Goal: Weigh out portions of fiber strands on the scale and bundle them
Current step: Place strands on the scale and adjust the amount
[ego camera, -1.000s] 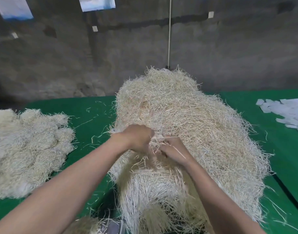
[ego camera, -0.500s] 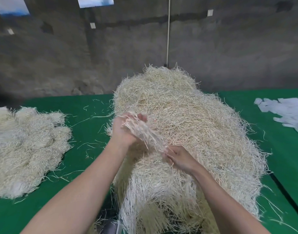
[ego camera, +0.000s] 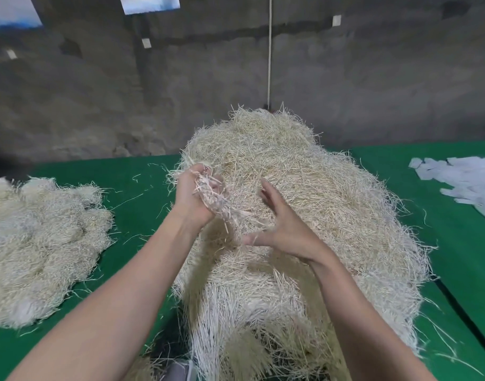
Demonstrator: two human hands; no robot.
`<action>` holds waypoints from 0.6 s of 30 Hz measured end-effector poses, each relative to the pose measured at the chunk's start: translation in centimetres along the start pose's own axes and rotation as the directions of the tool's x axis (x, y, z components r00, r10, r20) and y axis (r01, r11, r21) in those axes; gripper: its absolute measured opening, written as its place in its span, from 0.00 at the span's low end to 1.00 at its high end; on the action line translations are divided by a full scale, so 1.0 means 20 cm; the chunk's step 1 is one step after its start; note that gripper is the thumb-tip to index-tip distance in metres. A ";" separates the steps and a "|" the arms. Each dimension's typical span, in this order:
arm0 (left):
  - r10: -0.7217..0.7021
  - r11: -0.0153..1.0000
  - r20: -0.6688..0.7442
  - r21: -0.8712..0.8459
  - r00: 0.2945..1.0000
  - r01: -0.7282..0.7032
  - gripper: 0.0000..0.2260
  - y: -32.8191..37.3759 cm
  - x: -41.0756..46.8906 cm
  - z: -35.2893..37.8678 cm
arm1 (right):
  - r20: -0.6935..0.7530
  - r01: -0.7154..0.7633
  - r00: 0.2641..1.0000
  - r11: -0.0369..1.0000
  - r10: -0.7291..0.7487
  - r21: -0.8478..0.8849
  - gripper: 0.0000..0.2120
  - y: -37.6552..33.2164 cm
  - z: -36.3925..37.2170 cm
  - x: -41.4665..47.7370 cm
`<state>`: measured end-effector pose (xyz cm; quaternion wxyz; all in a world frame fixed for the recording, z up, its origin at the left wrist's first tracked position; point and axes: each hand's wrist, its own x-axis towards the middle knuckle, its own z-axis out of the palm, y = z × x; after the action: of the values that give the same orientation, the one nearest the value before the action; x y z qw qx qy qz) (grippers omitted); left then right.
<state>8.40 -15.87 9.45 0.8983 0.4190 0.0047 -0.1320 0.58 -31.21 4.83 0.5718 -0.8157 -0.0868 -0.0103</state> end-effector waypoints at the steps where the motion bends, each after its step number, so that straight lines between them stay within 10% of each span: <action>1: -0.015 0.999 0.041 -0.036 0.999 0.016 0.11 0.00 -0.02 0.02 | 0.023 -0.009 1.000 0.998 0.007 0.068 0.53 -0.03 0.06 0.02; 4: 0.083 0.944 0.174 0.302 0.981 -0.134 0.10 0.02 -0.07 0.05 | 0.065 -0.047 0.997 0.997 0.043 0.062 0.17 -0.02 0.24 0.06; 6: 0.106 0.303 0.360 0.876 0.927 -0.375 0.10 0.05 -0.11 0.00 | -0.019 -0.077 0.997 0.997 0.076 -0.020 0.06 0.03 0.29 0.09; 7: -0.027 -0.075 0.415 0.906 0.909 -0.416 0.11 0.04 -0.13 -0.03 | -0.072 -0.122 0.990 0.993 0.121 -0.002 0.08 0.06 0.29 0.10; 9: -0.273 -0.439 0.291 0.811 0.917 -0.388 0.09 0.01 -0.16 -0.14 | -0.180 -0.141 0.974 0.990 0.141 0.013 0.08 0.09 0.25 0.12; 13: -0.139 -0.665 0.272 0.687 0.952 -0.293 0.08 0.04 -0.18 -0.33 | -0.274 -0.182 0.959 0.890 0.068 -0.418 0.07 0.23 0.18 0.08; 18: -0.003 -0.761 0.302 0.618 0.953 -0.198 0.11 0.19 -0.25 -0.50 | -0.163 -0.367 0.912 0.570 0.376 -0.735 0.15 0.37 0.10 0.00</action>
<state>5.54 -4.78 6.37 -0.0625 0.9697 -0.2295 0.0560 1.55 -31.88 -2.72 0.1707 -0.9775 0.0950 0.0796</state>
